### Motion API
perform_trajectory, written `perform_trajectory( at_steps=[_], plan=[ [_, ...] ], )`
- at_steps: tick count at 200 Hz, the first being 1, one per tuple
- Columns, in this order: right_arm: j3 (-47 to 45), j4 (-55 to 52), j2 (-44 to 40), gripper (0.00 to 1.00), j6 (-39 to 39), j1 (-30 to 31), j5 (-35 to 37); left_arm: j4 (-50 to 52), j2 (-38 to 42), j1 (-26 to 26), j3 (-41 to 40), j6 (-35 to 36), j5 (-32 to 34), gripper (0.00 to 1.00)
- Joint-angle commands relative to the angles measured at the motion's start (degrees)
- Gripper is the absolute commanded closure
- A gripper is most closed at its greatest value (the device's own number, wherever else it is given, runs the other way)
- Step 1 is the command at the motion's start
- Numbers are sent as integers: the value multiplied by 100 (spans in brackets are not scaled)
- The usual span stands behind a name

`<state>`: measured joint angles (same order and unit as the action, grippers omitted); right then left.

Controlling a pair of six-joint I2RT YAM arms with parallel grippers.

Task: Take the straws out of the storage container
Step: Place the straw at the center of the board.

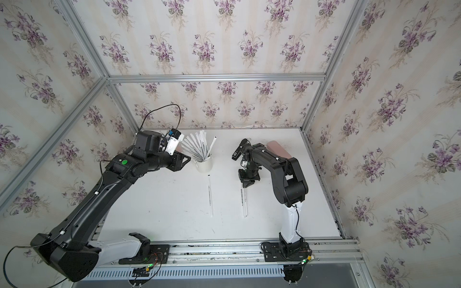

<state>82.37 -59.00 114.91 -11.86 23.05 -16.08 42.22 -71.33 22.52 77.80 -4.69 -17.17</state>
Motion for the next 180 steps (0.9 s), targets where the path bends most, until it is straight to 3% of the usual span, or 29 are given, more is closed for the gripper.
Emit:
perform_trajectory(
  at_steps=[1,82,125,149,180],
  plan=[
    [-26,-11,-2,82,17,-2,-33,-160,27,6,-8,32,-34,47],
    [-49,156,-379,80,-134,-7,-61,-135,46,6,-11,99,136,47],
    [-144,1510,-1442,82,-433,252,-290,-414,23,74,-236,459,195,48],
    [-609,2715,-2111,83,-498,615,-120,-680,2,543,-494,1087,460,49],
    [-1472,4155,-2837,84,-667,994,-126,-1273,-52,1397,-987,2122,1291,48]
  ],
)
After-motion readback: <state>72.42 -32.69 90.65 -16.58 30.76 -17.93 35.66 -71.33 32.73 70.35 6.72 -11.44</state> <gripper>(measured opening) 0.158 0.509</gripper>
